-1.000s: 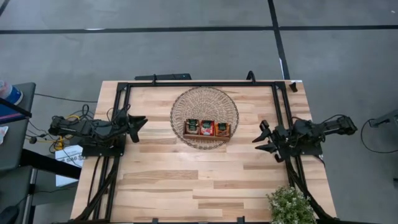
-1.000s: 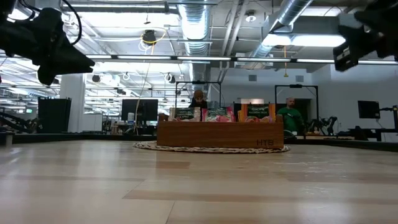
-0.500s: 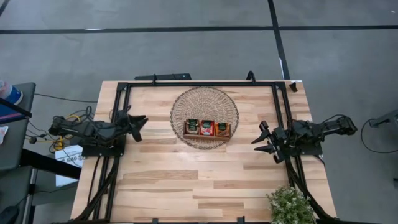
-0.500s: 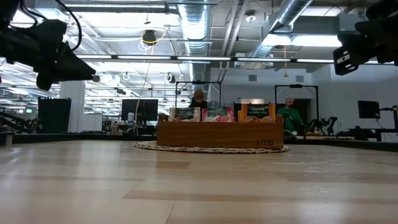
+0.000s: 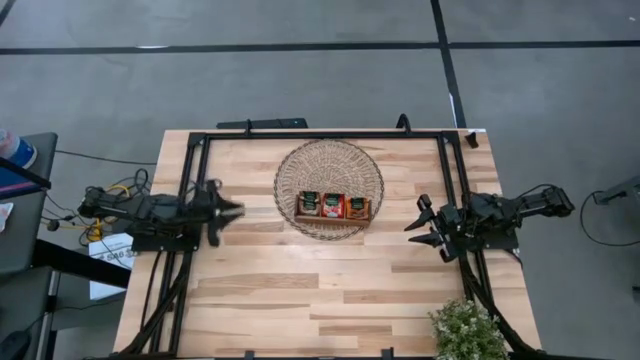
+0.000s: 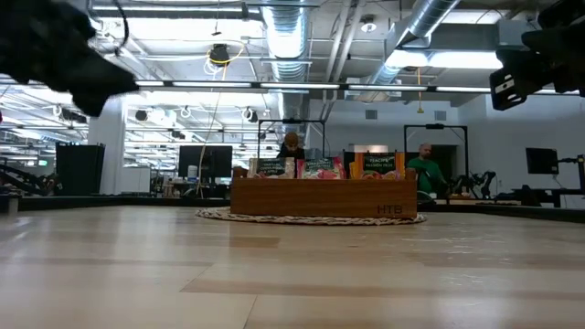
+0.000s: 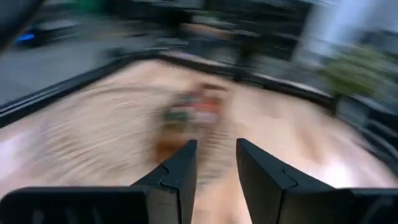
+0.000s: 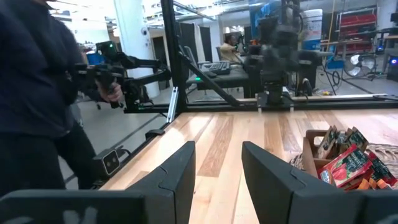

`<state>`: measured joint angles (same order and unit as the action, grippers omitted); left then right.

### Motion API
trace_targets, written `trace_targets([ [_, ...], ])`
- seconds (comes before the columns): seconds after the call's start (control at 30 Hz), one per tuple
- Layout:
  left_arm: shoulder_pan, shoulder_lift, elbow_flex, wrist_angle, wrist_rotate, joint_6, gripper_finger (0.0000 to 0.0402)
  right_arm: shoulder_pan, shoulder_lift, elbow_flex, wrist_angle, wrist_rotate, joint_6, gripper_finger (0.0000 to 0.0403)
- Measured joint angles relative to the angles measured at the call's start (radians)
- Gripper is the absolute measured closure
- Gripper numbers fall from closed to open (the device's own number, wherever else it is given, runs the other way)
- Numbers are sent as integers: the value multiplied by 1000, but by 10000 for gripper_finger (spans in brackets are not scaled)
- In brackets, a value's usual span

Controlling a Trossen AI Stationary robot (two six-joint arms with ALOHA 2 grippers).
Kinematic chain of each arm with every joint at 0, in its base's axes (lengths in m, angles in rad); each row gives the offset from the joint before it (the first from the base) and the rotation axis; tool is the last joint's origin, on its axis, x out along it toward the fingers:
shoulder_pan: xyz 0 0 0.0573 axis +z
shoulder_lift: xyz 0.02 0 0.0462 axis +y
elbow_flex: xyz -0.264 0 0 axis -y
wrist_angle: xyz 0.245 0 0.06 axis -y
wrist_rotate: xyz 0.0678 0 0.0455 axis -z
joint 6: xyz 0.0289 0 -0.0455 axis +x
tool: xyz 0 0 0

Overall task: Pick & Place Tea
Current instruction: Return to Home Position

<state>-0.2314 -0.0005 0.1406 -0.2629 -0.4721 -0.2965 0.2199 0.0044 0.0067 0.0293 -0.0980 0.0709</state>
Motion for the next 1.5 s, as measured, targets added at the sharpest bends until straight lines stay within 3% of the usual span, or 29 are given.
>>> trace_targets([
  [0.13, 0, 0, 1, 76, 355, 199, 298, 0, 0, 0, 0, 0, 0, 280],
  [0.33, 0, 0, -40, 107, 367, 148, 298, 0, 0, 0, 0, -1, 0, 280],
  [0.57, 0, 1, -133, 336, 564, 103, 298, 0, 0, 0, 0, -1, 0, 280],
  [0.7, 0, 1, -133, 316, 582, 94, 298, 0, 0, 0, 0, -1, 0, 280],
  [0.93, 0, 0, -135, 297, 504, -7, 298, 0, 0, -1, 0, -1, 0, 280],
  [1.5, 0, 1, -137, 293, 496, -8, 298, 0, 0, -1, 0, -2, 0, 280],
])
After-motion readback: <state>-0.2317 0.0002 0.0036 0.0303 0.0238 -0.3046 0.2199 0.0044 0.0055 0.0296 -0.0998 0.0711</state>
